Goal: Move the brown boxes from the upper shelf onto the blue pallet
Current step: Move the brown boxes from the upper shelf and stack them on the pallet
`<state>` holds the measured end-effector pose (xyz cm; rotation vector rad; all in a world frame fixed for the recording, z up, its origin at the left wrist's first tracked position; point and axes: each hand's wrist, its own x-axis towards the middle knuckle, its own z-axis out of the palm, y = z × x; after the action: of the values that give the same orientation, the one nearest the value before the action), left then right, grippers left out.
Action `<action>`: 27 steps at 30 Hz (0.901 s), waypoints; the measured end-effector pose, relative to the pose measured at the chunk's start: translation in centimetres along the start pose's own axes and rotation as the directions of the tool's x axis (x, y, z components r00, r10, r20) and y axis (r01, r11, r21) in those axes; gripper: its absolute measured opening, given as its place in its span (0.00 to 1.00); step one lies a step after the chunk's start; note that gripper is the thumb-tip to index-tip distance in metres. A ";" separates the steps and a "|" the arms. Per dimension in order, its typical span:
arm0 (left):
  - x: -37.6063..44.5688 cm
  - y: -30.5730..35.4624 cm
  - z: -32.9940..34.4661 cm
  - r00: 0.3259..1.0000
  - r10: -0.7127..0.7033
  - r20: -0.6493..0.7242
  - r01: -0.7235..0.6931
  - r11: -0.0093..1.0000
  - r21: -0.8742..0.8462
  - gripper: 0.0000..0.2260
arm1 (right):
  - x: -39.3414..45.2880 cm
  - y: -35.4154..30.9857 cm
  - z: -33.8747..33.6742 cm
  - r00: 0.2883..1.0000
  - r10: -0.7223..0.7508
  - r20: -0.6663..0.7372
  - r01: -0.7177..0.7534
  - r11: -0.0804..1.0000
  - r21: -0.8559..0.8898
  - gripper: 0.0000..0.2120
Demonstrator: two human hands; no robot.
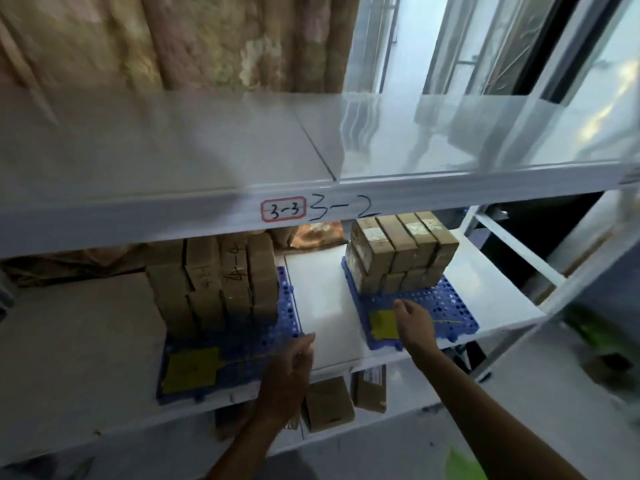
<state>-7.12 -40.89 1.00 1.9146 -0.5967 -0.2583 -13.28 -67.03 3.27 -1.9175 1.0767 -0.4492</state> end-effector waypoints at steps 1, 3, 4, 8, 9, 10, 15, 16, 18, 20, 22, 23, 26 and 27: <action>0.9 1.2 1.5 0.997 -0.055 0.051 0.058 0.996 -0.065 0.15 | 1.0 0.5 -1.7 0.999 0.011 -0.043 -0.010 1.000 0.025 0.17; 3.3 3.6 4.4 0.985 -0.145 0.095 0.163 0.964 -0.212 0.15 | 3.5 1.5 -5.2 0.991 0.044 -0.129 -0.031 0.995 0.095 0.19; 4.6 4.7 5.4 0.979 -0.185 0.089 0.203 0.936 -0.286 0.15 | 4.7 1.8 -6.5 0.983 0.061 -0.172 -0.039 0.991 0.130 0.19; 10.1 8.6 9.7 0.947 -0.317 0.052 0.303 0.827 -0.474 0.18 | 10.2 3.5 -11.4 0.985 0.071 -0.158 -0.027 0.964 0.266 0.17; 11.4 9.1 10.3 0.948 -0.317 0.033 0.294 0.832 -0.471 0.19 | 11.5 3.5 -12.0 0.993 0.054 -0.107 -0.019 0.953 0.303 0.20; 12.9 9.8 11.3 0.950 -0.313 0.013 0.284 0.842 -0.459 0.21 | 12.9 3.5 -12.7 0.998 0.032 -0.060 -0.010 0.945 0.328 0.23; 18.7 11.7 15.5 0.954 -0.295 -0.056 0.249 0.881 -0.402 0.24 | 19.1 2.4 -13.6 0.987 -0.079 0.141 0.033 0.953 0.302 0.31; 19.5 11.7 16.1 0.954 -0.292 -0.067 0.244 0.887 -0.392 0.25 | 20.0 2.1 -13.3 0.981 -0.102 0.164 0.051 0.956 0.290 0.28; 20.5 11.3 17.1 0.955 -0.283 -0.088 0.233 0.900 -0.368 0.25 | 21.3 2.0 -12.4 0.979 -0.133 0.156 0.084 0.954 0.287 0.21; 21.1 11.0 17.6 0.952 -0.285 -0.115 0.229 0.907 -0.353 0.26 | 21.8 2.3 -11.8 0.983 -0.130 0.127 0.087 0.950 0.300 0.19; 21.2 10.7 17.9 0.947 -0.285 -0.151 0.223 0.916 -0.334 0.26 | 21.9 3.1 -11.7 0.980 -0.131 0.153 0.073 0.938 0.339 0.19; 20.9 10.5 18.0 0.944 -0.281 -0.171 0.215 0.921 -0.324 0.26 | 22.0 3.6 -11.8 0.975 -0.137 0.175 0.064 0.927 0.370 0.20; 21.1 10.0 17.6 0.926 -0.293 -0.239 0.199 0.915 -0.350 0.26 | 23.1 4.2 -12.0 0.974 -0.095 0.207 -0.007 0.895 0.445 0.22; 21.5 9.8 17.5 0.909 -0.335 -0.247 0.221 0.892 -0.394 0.26 | 23.5 4.2 -11.9 0.971 -0.061 0.233 -0.055 0.885 0.462 0.23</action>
<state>0.66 -69.00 4.64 1.6323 -0.0479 -0.2271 -9.98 -93.51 4.22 -1.4966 0.7245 -0.4188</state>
